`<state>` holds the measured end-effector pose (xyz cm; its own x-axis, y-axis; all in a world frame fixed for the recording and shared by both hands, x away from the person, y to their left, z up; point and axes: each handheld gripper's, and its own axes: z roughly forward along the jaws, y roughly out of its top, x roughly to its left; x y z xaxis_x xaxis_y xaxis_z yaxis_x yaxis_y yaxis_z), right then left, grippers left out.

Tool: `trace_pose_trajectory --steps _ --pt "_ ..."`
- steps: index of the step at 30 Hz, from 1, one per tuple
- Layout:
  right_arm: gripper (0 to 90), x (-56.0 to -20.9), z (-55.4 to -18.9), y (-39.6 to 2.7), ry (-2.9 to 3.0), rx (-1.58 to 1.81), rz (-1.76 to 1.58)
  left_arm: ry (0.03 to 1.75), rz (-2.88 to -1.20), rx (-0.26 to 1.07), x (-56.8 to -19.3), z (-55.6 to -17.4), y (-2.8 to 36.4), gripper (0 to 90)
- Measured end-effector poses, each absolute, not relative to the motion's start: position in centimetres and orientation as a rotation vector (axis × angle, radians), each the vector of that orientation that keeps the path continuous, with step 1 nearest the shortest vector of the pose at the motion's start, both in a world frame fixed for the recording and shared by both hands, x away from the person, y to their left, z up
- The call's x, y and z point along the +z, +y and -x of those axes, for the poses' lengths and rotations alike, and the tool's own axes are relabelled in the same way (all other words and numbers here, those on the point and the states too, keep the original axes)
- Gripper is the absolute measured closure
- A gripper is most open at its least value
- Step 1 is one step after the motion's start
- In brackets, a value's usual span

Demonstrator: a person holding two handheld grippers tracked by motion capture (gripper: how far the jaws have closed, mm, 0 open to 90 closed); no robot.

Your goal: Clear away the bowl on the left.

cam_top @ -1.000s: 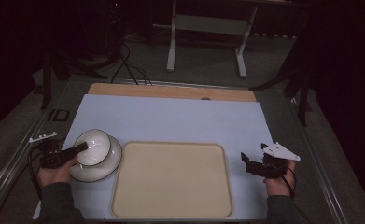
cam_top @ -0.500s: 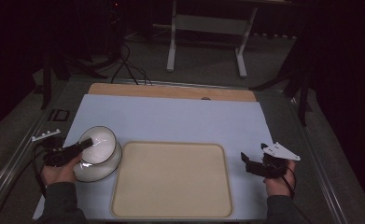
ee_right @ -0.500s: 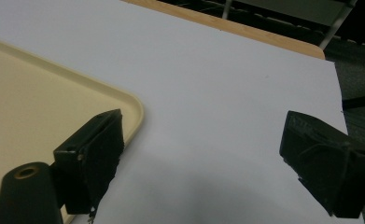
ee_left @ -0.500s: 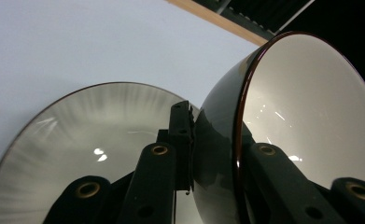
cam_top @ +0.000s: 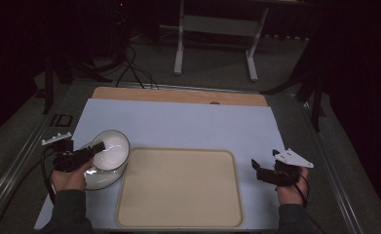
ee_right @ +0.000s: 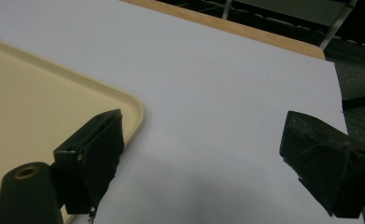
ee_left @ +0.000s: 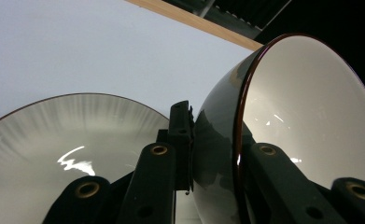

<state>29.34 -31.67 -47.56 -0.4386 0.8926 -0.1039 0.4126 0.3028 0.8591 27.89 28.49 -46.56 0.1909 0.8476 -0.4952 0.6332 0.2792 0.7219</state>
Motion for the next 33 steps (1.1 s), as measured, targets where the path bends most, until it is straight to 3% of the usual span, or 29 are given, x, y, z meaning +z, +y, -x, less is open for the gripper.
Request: trace_pose_trajectory --steps 33 --pt "13.2 -47.5 -29.3 -31.7 1.982 1.062 -1.163 1.436 -1.486 0.243 -45.4 -28.2 25.1 79.2"
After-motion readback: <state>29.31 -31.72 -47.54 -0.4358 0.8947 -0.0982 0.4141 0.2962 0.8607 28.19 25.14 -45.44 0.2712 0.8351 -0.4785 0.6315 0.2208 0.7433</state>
